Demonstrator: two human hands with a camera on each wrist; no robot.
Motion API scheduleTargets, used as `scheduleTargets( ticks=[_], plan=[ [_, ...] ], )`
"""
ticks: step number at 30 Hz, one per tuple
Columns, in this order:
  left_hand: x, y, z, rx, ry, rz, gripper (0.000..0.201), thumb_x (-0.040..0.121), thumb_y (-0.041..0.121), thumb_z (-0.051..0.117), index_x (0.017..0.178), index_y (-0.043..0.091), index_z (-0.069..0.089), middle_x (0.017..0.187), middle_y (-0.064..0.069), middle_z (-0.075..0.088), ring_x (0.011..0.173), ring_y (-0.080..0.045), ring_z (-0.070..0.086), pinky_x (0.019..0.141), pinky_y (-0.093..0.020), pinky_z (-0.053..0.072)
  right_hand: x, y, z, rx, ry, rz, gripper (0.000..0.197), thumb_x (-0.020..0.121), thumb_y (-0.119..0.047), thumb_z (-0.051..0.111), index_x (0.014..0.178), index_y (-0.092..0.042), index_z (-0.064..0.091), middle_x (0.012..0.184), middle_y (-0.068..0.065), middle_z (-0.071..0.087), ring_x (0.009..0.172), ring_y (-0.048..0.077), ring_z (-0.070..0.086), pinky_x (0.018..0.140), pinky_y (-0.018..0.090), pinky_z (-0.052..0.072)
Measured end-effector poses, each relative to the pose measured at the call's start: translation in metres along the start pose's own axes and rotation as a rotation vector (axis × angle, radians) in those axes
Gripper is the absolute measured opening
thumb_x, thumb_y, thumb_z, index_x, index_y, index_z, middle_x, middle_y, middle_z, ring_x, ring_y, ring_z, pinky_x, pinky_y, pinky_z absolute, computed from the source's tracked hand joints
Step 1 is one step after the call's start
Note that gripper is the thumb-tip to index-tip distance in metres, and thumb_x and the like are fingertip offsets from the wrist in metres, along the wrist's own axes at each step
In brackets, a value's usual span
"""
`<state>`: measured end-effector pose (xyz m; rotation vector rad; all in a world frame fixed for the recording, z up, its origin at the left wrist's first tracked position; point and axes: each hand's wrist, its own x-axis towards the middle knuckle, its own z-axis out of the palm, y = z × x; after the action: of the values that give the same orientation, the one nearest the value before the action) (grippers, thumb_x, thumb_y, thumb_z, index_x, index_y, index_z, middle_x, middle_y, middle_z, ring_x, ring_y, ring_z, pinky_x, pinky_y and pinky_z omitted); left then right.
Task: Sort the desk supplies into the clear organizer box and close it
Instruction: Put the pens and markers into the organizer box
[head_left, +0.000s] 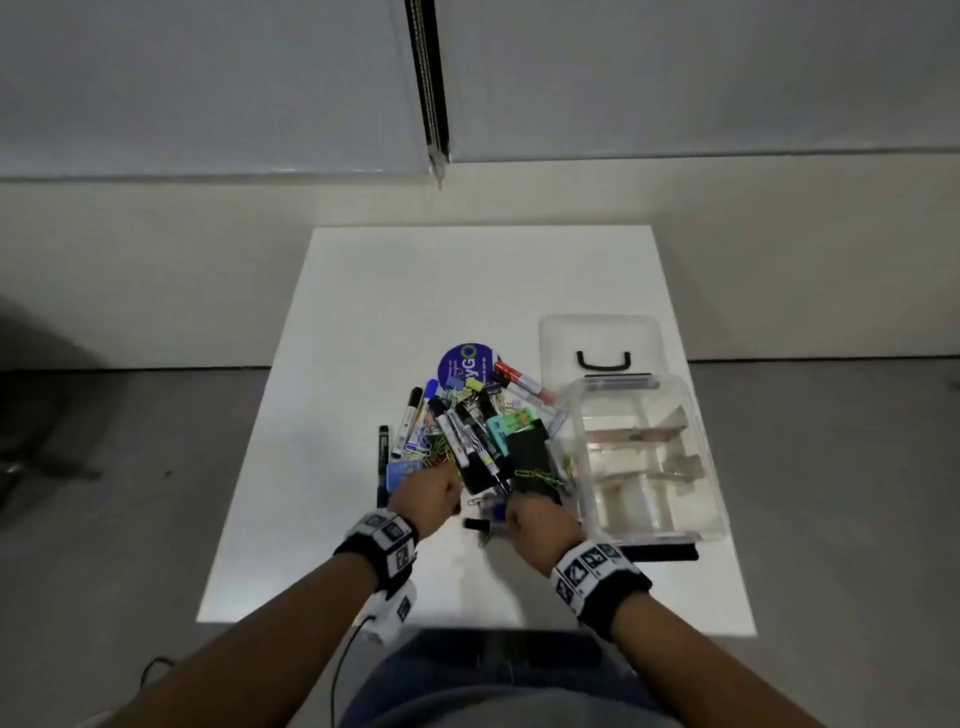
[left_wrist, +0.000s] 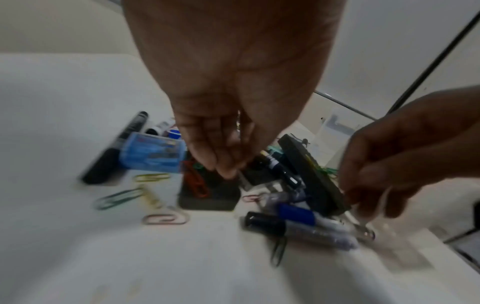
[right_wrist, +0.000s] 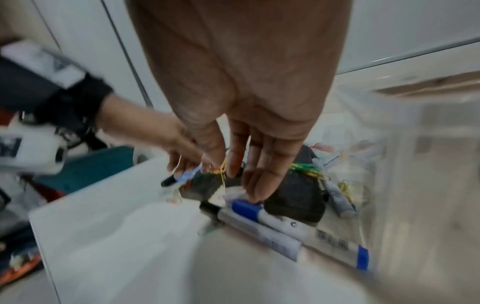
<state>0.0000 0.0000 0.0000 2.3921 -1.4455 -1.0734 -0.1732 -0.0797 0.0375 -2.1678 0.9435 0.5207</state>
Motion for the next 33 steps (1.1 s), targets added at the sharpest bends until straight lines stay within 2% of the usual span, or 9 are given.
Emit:
scheduleTargets(
  ticks=[4, 8, 10, 14, 18, 23, 26, 30, 33],
  plan=[
    [0.037, 0.021, -0.016, -0.056, 0.240, -0.129, 0.020, 0.095, 0.026, 0.042, 0.105, 0.009, 0.048, 0.094, -0.013, 0.064, 0.084, -0.032, 0.062, 0.072, -0.044, 0.052, 0.018, -0.005, -0.001, -0.058, 0.037, 0.062, 0.027, 0.089, -0.027, 0.056, 0.114, -0.017, 0.054, 0.123, 0.007, 0.057, 0.109, 0.029, 0.061, 0.090, 0.039, 0.050],
    [0.064, 0.034, -0.030, -0.157, 0.249, -0.345, 0.053, 0.095, 0.036, 0.051, 0.134, 0.004, 0.034, 0.134, -0.018, 0.052, 0.120, -0.037, 0.054, 0.093, -0.050, 0.046, 0.036, -0.016, -0.007, -0.134, 0.133, 0.039, 0.042, 0.085, -0.012, 0.061, 0.125, -0.010, 0.047, 0.124, 0.012, 0.051, 0.111, 0.033, 0.058, 0.083, 0.042, 0.050],
    [0.074, 0.038, -0.036, -0.219, 0.243, -0.426, 0.064, 0.093, 0.032, 0.055, 0.141, 0.002, 0.026, 0.137, -0.018, 0.051, 0.124, -0.038, 0.052, 0.096, -0.048, 0.044, 0.051, -0.024, -0.011, -0.165, 0.203, 0.028, 0.047, 0.084, -0.007, 0.061, 0.128, -0.007, 0.044, 0.126, 0.016, 0.049, 0.114, 0.034, 0.054, 0.084, 0.045, 0.051],
    [0.097, 0.028, -0.037, -0.282, 0.222, -0.503, 0.056, 0.088, 0.022, 0.057, 0.135, 0.000, 0.037, 0.125, -0.019, 0.060, 0.112, -0.036, 0.060, 0.084, -0.039, 0.049, 0.083, -0.040, -0.017, -0.199, 0.257, 0.043, 0.038, 0.088, -0.009, 0.054, 0.124, -0.002, 0.046, 0.125, 0.017, 0.050, 0.116, 0.034, 0.050, 0.082, 0.043, 0.052],
    [0.114, 0.013, -0.036, -0.225, 0.119, -0.480, 0.033, 0.086, 0.033, 0.059, 0.096, 0.002, 0.064, 0.103, -0.018, 0.069, 0.098, -0.033, 0.063, 0.076, -0.033, 0.048, 0.111, -0.047, -0.024, -0.223, 0.191, 0.115, 0.040, 0.090, -0.014, 0.053, 0.126, 0.001, 0.046, 0.127, 0.019, 0.050, 0.117, 0.034, 0.049, 0.083, 0.041, 0.051],
    [0.125, 0.002, -0.043, -0.460, 0.116, -0.539, 0.024, 0.086, 0.027, 0.055, 0.092, 0.004, 0.061, 0.076, -0.007, 0.057, 0.073, -0.026, 0.055, 0.066, -0.028, 0.038, 0.133, -0.048, -0.024, -0.192, 0.116, 0.197, 0.046, 0.090, -0.020, 0.056, 0.128, 0.003, 0.045, 0.126, 0.021, 0.051, 0.113, 0.034, 0.055, 0.085, 0.040, 0.050],
    [0.127, -0.008, -0.044, -0.541, 0.110, -0.536, 0.022, 0.088, 0.025, 0.050, 0.081, 0.005, 0.056, 0.079, -0.014, 0.059, 0.074, -0.030, 0.055, 0.068, -0.030, 0.038, 0.139, -0.050, -0.031, -0.193, 0.055, 0.206, 0.053, 0.088, -0.020, 0.061, 0.132, 0.002, 0.042, 0.130, 0.021, 0.047, 0.116, 0.033, 0.054, 0.089, 0.039, 0.049],
    [0.118, -0.012, -0.045, -0.602, 0.109, -0.499, 0.033, 0.092, 0.017, 0.047, 0.061, 0.011, 0.039, 0.057, -0.004, 0.038, 0.059, -0.023, 0.040, 0.060, -0.031, 0.030, 0.142, -0.050, -0.036, -0.165, 0.011, 0.168, 0.043, 0.089, -0.014, 0.057, 0.131, -0.004, 0.047, 0.128, 0.018, 0.055, 0.115, 0.031, 0.058, 0.090, 0.039, 0.050],
    [0.111, -0.010, -0.045, -0.598, 0.138, -0.476, 0.032, 0.095, 0.020, 0.046, 0.065, 0.009, 0.041, 0.061, -0.007, 0.044, 0.058, -0.024, 0.045, 0.063, -0.030, 0.035, 0.140, -0.050, -0.036, -0.181, -0.010, 0.128, 0.043, 0.089, -0.009, 0.058, 0.130, -0.001, 0.047, 0.126, 0.017, 0.059, 0.115, 0.032, 0.059, 0.091, 0.039, 0.051]
  ],
)
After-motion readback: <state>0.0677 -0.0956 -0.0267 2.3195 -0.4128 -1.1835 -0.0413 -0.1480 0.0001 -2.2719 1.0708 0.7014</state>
